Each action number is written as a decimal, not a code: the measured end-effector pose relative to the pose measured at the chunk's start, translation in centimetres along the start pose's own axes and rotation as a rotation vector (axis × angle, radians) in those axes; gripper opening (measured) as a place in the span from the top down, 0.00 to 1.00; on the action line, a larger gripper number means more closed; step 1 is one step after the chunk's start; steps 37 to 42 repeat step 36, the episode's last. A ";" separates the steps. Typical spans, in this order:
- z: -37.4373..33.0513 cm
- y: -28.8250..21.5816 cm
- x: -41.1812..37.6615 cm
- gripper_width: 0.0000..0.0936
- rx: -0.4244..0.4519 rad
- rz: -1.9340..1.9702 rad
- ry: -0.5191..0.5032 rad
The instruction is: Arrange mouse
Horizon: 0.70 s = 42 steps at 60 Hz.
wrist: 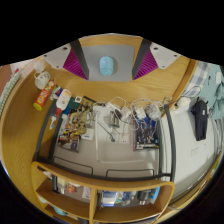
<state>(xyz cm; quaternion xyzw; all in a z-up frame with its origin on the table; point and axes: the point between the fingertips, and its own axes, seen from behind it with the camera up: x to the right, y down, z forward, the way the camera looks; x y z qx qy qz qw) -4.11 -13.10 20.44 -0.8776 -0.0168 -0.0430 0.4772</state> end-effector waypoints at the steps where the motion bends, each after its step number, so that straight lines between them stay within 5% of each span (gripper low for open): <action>1: -0.5 -0.3 0.0 0.07 0.005 0.001 0.001; 42: -9.8 0.2 -6.2 0.08 0.052 -0.015 -0.077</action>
